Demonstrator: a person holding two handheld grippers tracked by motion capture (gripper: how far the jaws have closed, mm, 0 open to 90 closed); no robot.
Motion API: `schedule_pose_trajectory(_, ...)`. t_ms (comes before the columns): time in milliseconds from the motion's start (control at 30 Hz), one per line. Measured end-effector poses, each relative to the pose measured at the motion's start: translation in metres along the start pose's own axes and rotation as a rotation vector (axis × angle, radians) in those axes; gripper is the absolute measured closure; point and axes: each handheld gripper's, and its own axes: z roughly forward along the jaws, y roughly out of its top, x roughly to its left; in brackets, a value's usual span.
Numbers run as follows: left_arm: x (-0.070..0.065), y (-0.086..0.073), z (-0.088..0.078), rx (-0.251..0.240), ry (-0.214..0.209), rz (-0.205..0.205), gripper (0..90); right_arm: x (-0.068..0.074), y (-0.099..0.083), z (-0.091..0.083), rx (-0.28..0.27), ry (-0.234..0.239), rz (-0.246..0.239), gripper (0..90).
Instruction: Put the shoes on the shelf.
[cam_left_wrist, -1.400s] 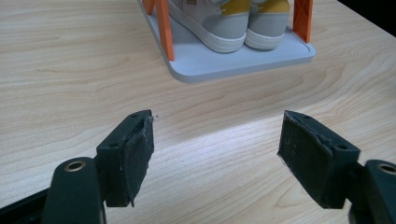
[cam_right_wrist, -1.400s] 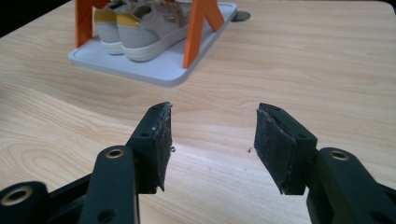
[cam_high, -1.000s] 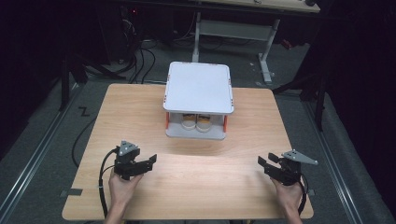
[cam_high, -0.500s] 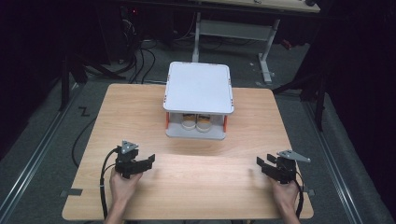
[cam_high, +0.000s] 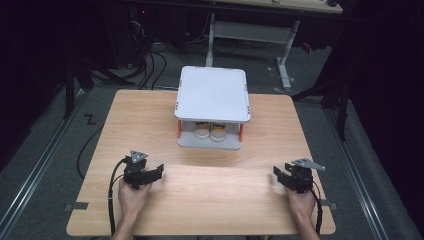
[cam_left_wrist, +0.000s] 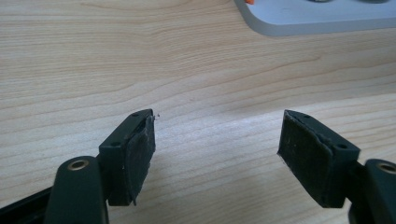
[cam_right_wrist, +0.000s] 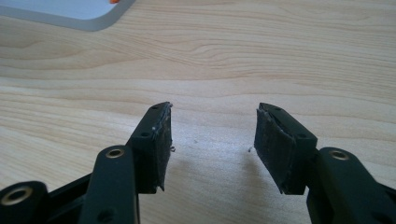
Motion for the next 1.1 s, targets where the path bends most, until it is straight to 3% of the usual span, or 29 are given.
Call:
schedule_pose_trajectory(433,0.000,-0.003,0.011,0.016,0.048,0.020,27.4,-0.003,-0.001,0.009,0.032,-0.050,-0.027,45.6)
schedule_pose_trajectory(600,-0.003,-0.005,0.014,0.004,0.076,0.055,28.4,-0.002,0.000,0.011,0.050,-0.064,-0.040,44.9)
schedule_pose_trajectory(1100,-0.003,-0.006,0.014,0.004,0.074,0.065,27.5,-0.002,-0.001,0.011,0.053,-0.058,-0.040,42.5)
